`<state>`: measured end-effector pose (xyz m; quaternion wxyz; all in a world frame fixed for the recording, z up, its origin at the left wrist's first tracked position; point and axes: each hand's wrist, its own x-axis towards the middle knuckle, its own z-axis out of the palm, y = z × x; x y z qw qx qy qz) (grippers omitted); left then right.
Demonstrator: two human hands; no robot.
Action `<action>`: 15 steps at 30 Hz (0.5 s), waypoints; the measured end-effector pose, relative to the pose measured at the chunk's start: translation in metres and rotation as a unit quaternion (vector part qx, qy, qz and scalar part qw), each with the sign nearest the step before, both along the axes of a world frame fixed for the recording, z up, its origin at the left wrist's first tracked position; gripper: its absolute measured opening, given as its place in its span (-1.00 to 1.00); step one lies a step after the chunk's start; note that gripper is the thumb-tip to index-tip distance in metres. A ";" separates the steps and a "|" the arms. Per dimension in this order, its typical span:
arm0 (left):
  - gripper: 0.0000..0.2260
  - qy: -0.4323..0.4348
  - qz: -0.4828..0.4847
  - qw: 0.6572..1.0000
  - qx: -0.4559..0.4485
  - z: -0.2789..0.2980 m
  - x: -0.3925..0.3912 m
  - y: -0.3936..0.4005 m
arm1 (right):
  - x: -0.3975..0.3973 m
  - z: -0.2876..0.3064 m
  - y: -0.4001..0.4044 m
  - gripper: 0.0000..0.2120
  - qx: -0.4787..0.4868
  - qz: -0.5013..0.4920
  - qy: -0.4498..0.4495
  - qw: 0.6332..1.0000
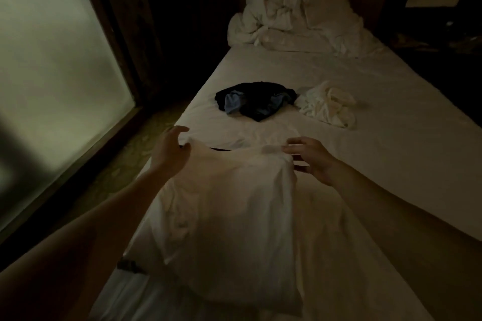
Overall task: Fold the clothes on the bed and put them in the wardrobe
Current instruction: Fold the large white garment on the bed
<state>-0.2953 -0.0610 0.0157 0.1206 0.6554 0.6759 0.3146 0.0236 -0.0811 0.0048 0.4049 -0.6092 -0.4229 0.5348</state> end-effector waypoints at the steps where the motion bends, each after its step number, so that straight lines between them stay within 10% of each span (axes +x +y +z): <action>1: -0.65 0.008 -0.021 1.000 0.018 0.006 0.011 -0.006 | 0.004 0.004 -0.007 -0.56 0.011 -0.003 -0.025 1.000; 8: -0.62 0.135 -0.154 0.979 0.007 0.017 0.103 -0.046 | 0.048 0.024 -0.069 -0.34 0.102 0.042 -0.493 0.863; 15: -0.49 0.306 -0.141 0.940 0.054 0.005 0.185 -0.069 | 0.101 0.038 -0.099 -0.35 0.098 0.057 -0.632 0.767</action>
